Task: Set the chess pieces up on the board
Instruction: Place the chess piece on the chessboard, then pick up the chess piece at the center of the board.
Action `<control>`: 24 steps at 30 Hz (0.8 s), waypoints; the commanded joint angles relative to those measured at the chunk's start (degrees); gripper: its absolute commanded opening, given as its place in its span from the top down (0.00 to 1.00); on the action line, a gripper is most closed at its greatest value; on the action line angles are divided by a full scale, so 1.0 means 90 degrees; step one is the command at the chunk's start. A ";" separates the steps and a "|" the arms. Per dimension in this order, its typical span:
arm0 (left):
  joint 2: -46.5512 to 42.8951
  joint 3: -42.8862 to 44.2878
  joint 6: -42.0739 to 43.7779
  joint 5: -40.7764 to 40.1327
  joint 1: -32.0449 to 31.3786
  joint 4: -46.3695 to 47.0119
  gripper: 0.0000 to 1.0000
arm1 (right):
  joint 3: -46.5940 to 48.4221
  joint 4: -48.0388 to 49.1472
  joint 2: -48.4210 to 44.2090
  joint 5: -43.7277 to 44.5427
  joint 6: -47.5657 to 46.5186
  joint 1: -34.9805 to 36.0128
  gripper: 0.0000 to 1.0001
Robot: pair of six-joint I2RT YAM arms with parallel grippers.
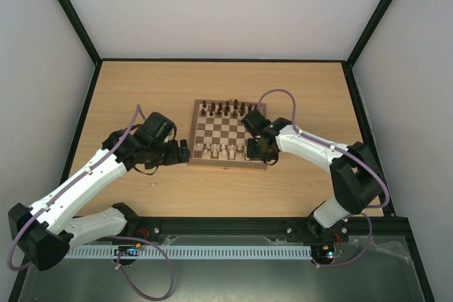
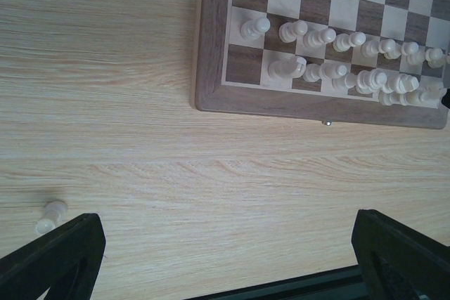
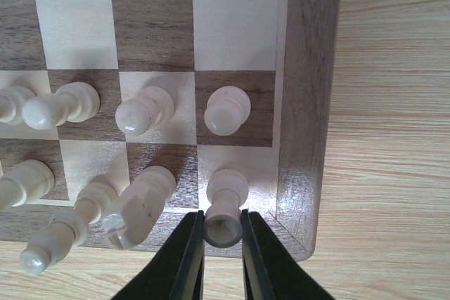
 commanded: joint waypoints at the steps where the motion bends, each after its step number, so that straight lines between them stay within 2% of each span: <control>1: -0.0022 -0.0041 -0.0151 -0.0223 0.0048 -0.0257 0.01 | 0.0024 -0.0394 -0.0060 0.0044 -0.0062 0.0019 0.79; 8: 0.0249 -0.0004 -0.0369 -0.0578 0.0065 -0.0597 0.01 | 0.0527 -0.0669 -0.0271 -0.0046 -0.0221 0.0026 0.63; 11: 0.0440 -0.0022 -0.0555 -0.0575 0.0116 -0.0733 0.01 | 0.0680 -0.0919 -0.0702 -0.0015 -0.0292 0.0027 0.58; 17: 0.0692 -0.0351 -0.1163 -0.0510 0.0131 -0.0935 0.01 | 0.0518 -0.1089 -0.1809 -0.0685 -0.0155 0.0027 0.57; 24: 0.0204 -0.1057 -0.2128 -0.0659 0.0120 -0.1137 0.01 | 0.0173 -0.1049 -0.2486 -0.1586 -0.0251 0.0027 0.57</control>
